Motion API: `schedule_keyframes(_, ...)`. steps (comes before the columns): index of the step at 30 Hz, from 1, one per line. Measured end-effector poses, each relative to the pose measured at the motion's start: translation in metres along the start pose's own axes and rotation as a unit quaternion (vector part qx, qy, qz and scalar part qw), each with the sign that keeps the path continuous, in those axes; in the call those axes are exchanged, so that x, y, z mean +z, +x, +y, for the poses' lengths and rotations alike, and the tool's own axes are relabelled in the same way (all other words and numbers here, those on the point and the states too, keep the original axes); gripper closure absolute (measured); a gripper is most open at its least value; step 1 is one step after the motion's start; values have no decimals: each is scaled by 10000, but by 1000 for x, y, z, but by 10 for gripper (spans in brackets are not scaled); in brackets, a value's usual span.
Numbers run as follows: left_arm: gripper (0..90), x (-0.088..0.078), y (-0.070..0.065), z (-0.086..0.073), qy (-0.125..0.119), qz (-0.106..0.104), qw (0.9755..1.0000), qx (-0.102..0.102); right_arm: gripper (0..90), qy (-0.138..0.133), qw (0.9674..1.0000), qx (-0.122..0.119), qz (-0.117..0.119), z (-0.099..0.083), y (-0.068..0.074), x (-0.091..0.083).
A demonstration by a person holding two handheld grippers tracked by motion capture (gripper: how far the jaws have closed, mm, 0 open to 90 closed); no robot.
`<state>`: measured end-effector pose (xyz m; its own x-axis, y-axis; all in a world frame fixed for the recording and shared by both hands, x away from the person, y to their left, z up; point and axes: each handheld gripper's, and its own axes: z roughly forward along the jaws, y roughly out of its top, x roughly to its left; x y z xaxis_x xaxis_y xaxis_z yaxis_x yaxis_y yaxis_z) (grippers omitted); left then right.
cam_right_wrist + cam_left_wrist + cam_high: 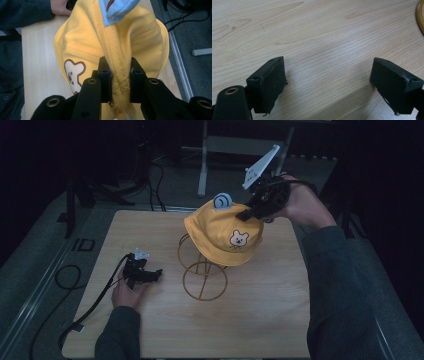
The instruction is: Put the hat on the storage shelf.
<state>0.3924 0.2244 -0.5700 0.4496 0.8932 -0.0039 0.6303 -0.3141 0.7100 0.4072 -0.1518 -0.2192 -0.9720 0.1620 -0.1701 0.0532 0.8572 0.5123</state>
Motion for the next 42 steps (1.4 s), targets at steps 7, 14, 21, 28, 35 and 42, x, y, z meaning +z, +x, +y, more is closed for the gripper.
schedule_keyframes(7, 132, 0, 0, 0, -3, 4, 10000, -1, 765, 63, 9999, -87, 9, 11, 3, 3)
schedule_keyframes(14, 131, 0, 0, 0, -4, 4, 10000, -1, 764, 141, 9998, -158, 42, 20, 7, 8)
schedule_keyframes(21, 132, 0, 0, 0, -4, 4, 10000, -1, 764, 256, 9993, -248, 76, 30, 10, 14)
schedule_keyframes(28, 132, 0, 0, 0, -3, 4, 10000, -1, 764, 413, 9986, -298, 135, 37, 12, 23)
schedule_keyframes(35, 131, 0, 0, 0, -2, 3, 10000, 0, 762, 461, 9979, -428, 173, 49, 17, 27)
schedule_keyframes(42, 131, 0, 0, 0, -1, 3, 10000, 1, 760, 572, 9968, -521, 193, 59, 21, 37)
